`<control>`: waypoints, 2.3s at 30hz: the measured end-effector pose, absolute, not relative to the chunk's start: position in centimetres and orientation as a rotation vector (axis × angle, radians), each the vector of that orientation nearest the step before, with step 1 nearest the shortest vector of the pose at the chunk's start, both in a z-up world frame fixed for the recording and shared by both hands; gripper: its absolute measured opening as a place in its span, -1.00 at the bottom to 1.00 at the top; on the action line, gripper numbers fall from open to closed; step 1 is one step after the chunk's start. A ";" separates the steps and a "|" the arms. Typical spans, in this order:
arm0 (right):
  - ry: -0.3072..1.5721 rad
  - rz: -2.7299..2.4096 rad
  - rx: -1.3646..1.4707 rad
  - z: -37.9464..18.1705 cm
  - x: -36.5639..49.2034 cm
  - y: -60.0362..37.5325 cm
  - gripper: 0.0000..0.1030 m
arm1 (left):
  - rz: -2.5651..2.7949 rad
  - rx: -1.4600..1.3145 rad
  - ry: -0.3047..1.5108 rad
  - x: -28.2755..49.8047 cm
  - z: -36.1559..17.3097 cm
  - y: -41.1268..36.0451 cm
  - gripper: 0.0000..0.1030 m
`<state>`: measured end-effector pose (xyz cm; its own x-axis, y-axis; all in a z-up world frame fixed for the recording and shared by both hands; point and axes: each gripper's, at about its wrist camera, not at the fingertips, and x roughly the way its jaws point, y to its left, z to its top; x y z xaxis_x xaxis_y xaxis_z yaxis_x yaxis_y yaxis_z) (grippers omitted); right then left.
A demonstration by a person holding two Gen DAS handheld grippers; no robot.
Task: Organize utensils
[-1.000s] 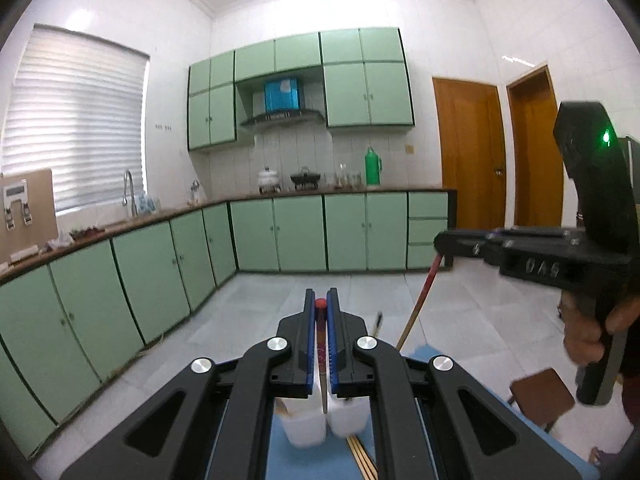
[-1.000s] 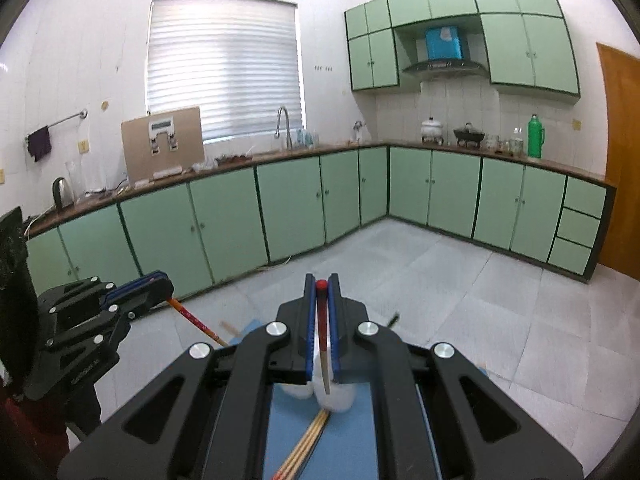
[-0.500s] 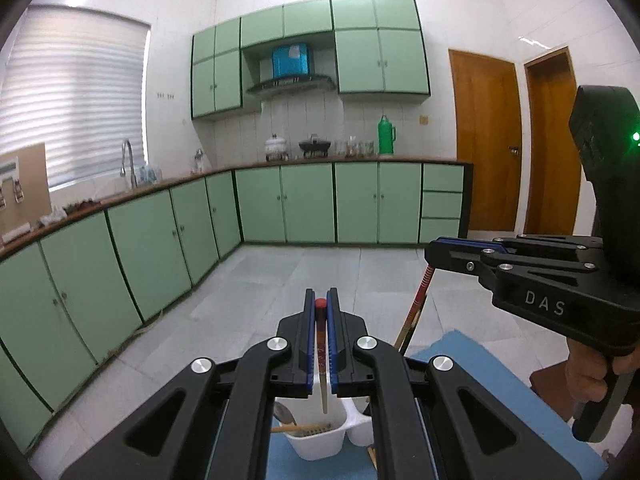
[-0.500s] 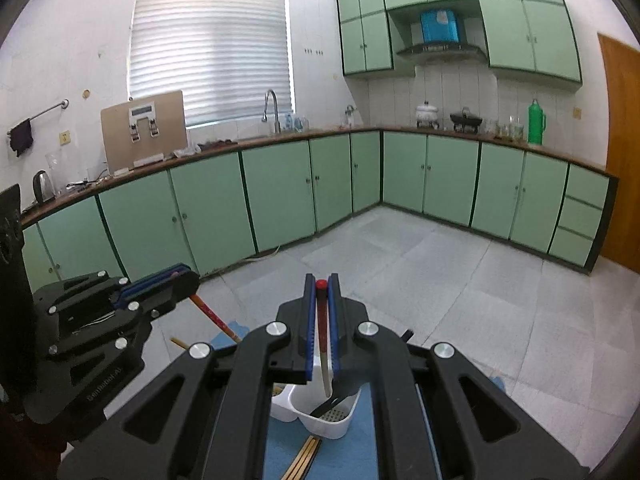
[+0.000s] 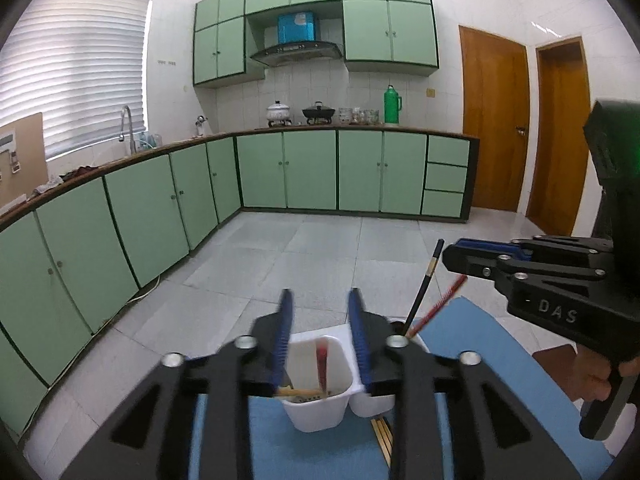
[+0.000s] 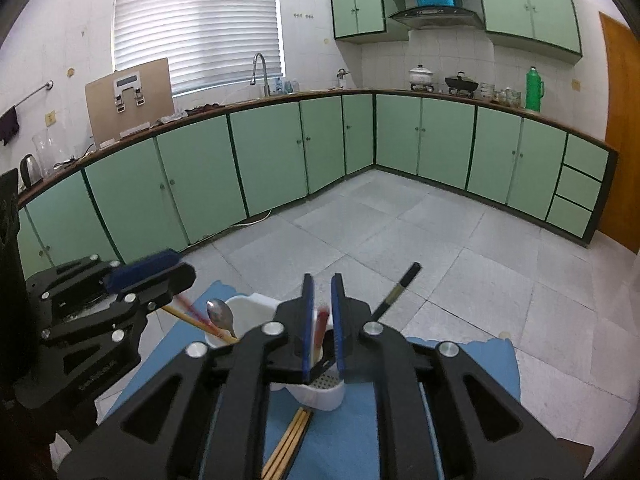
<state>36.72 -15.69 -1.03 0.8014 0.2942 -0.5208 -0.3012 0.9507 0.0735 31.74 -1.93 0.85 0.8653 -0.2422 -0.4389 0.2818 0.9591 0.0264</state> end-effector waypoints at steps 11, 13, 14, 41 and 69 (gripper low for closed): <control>0.437 0.199 0.066 -1.4 28.8 -20.4 0.77 | -0.213 0.034 0.367 24.1 1.3 0.6 0.30; 0.444 0.201 0.077 -2.2 27.3 -20.8 0.84 | -0.210 0.024 0.371 22.6 0.6 0.6 0.40; 0.449 0.204 0.080 -2.6 26.7 -20.9 0.86 | -0.210 0.020 0.375 22.0 0.2 0.6 0.42; 0.814 0.188 0.002 -19.8 16.5 -17.3 0.86 | -0.130 0.070 0.755 14.1 -16.0 0.5 0.67; 0.905 0.248 -0.064 -22.2 16.6 -14.8 -0.11 | -0.131 0.066 0.821 13.8 -17.6 0.6 0.67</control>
